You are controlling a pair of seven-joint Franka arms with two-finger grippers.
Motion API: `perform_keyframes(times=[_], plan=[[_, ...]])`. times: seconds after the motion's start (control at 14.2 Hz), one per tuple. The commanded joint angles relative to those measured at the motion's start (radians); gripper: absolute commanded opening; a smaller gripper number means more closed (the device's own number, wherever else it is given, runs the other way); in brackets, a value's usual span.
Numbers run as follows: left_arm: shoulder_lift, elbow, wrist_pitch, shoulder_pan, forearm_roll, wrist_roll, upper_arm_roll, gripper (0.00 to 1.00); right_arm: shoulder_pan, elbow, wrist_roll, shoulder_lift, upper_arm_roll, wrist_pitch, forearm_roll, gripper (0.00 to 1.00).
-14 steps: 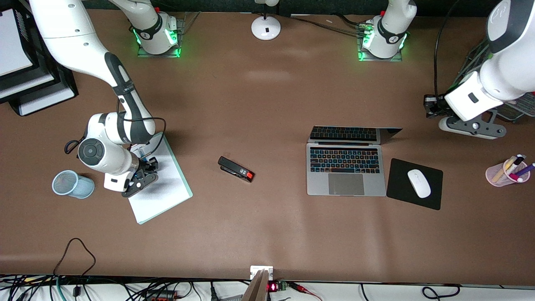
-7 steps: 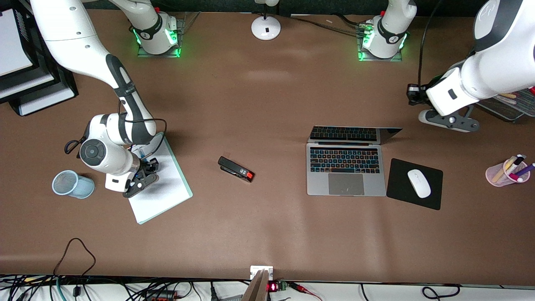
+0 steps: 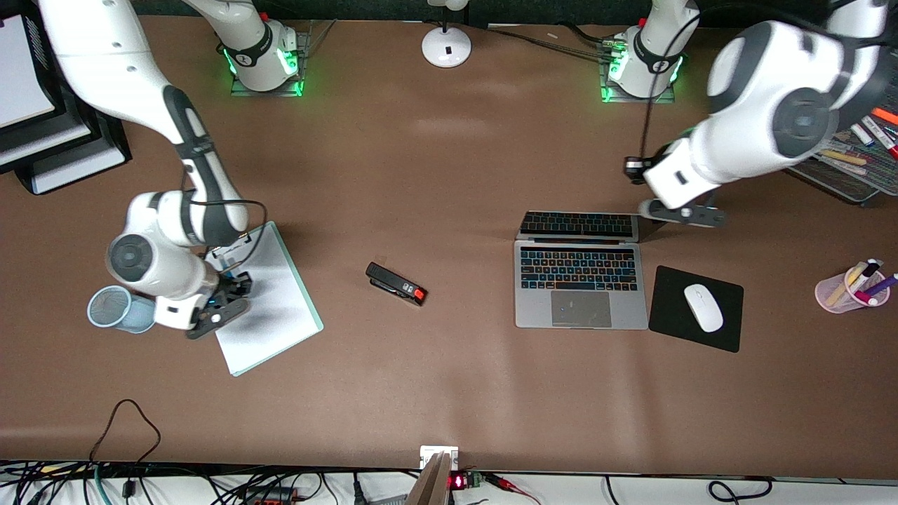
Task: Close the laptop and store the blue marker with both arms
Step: 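Lift the marker with the right gripper while the left gripper reaches the laptop, then lower the lid with the left gripper while the right gripper drops the marker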
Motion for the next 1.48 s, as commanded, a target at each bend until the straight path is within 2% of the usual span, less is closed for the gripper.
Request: perform_keyframes(times=[0.0,0.14,0.35,0.56,0.78,1.06,1.41], plan=[[-0.079,-0.144,0.112,0.008,-0.017,-0.052,-0.038,0.0,-0.039,0.085,-0.042,-0.058,0.01,-0.151,0.025,0.0],[-0.08,-0.201,0.181,0.008,-0.017,-0.086,-0.067,0.0,-0.07,0.153,-0.118,-0.08,0.007,-0.211,0.099,0.0],[-0.076,-0.282,0.328,0.008,-0.009,-0.122,-0.107,0.0,-0.133,0.231,-0.275,-0.08,0.006,-0.269,0.157,0.0],[-0.04,-0.306,0.457,0.016,0.072,-0.126,-0.107,0.0,-0.194,0.274,-0.5,-0.077,0.006,-0.277,0.29,0.0],[-0.011,-0.301,0.555,0.036,0.146,-0.116,-0.104,0.0,-0.24,0.325,-0.676,-0.063,0.006,-0.308,0.364,0.0],[0.076,-0.261,0.683,0.068,0.261,-0.11,-0.101,0.0,-0.309,0.337,-0.972,-0.046,0.006,-0.316,0.514,0.0],[0.245,-0.102,0.691,0.07,0.266,-0.11,-0.097,0.0,-0.418,0.337,-1.307,-0.002,0.006,-0.406,0.726,0.0]])
